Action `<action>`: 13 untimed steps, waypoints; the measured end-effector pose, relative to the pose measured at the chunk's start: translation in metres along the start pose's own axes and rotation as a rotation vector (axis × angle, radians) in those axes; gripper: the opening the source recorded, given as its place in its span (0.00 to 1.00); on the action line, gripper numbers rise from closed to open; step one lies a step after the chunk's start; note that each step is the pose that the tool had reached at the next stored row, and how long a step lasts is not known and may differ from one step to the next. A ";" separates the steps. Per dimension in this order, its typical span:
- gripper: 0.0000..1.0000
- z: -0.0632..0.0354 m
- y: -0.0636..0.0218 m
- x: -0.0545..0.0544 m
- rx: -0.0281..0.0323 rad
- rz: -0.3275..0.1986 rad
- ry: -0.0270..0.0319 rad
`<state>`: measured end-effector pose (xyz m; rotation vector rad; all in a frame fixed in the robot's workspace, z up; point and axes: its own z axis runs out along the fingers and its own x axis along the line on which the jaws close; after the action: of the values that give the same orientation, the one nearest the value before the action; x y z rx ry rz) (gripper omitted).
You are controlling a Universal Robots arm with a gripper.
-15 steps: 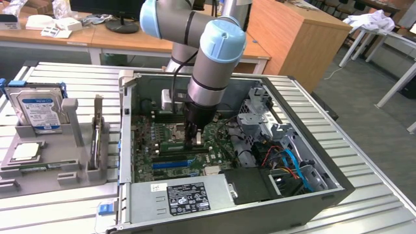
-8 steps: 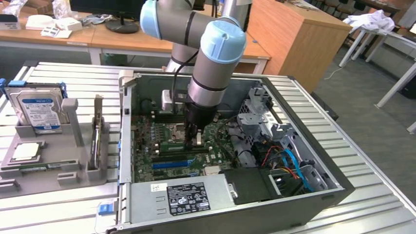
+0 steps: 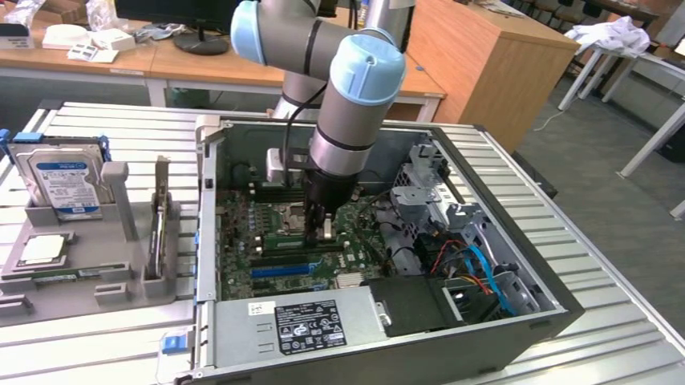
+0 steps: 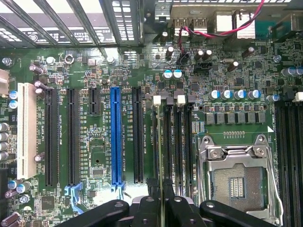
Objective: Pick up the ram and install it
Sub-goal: 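Insert the ram into the slot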
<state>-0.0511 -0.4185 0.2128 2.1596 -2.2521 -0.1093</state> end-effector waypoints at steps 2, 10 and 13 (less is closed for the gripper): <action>0.14 0.0000 0.0000 0.000 0.0000 0.000 0.0000; 0.14 0.0014 -0.0001 0.000 0.0001 0.000 -0.0001; 0.14 0.0015 -0.0001 0.000 0.0001 0.000 -0.0001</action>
<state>-0.0511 -0.4185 0.2113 2.1597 -2.2522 -0.1093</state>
